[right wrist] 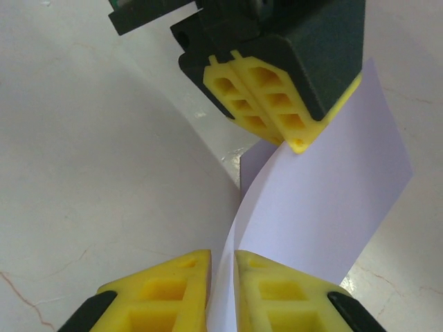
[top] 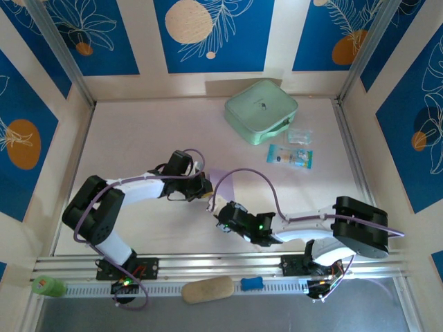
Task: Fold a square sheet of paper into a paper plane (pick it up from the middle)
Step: Third fold the triangle at the center of the table.
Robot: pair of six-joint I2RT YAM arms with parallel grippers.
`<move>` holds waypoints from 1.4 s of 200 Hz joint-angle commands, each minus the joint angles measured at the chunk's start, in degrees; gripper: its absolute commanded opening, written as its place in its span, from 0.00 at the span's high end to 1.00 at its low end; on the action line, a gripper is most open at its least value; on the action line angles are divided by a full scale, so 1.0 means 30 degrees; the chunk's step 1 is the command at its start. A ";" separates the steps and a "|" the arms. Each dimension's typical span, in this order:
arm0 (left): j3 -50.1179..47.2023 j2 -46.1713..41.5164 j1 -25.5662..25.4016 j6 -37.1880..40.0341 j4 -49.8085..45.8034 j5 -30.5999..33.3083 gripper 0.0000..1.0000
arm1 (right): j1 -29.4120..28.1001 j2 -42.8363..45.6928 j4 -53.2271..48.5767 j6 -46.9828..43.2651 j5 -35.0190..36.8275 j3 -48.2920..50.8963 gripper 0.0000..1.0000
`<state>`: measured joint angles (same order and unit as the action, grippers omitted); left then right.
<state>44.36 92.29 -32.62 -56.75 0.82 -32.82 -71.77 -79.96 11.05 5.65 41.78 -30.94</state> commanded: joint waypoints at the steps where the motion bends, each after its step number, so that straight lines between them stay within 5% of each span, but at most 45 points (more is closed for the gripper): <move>1: -0.0138 -0.0189 0.0152 -0.0148 -0.0169 -0.0275 1.00 | 0.0163 0.0400 -0.0020 0.0460 -0.0244 0.0423 0.85; 71: -0.0108 -0.0236 0.0151 -0.0155 -0.0214 -0.0212 1.00 | 0.0191 0.0373 -0.0167 0.0504 -0.0602 0.0294 0.92; 126: -0.0080 -0.1345 0.0152 0.0431 -0.1728 0.1174 0.69 | 0.0309 0.0475 -0.1261 0.1645 -0.2634 -0.0049 0.94; 173: -0.0004 -0.3223 0.0180 0.1642 -0.4395 0.3556 0.58 | 0.1254 0.0241 -0.3587 0.4554 -0.5579 -0.1220 0.95; 280: -0.0465 -0.5576 0.0386 0.4361 -0.4991 0.3708 0.76 | 0.4453 -0.2888 -0.6481 0.9958 -1.2520 -0.5286 0.95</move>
<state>42.72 77.71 -32.21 -46.33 -11.84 -22.44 -60.16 -87.20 -6.50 31.59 11.64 -44.42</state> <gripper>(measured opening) 0.256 0.046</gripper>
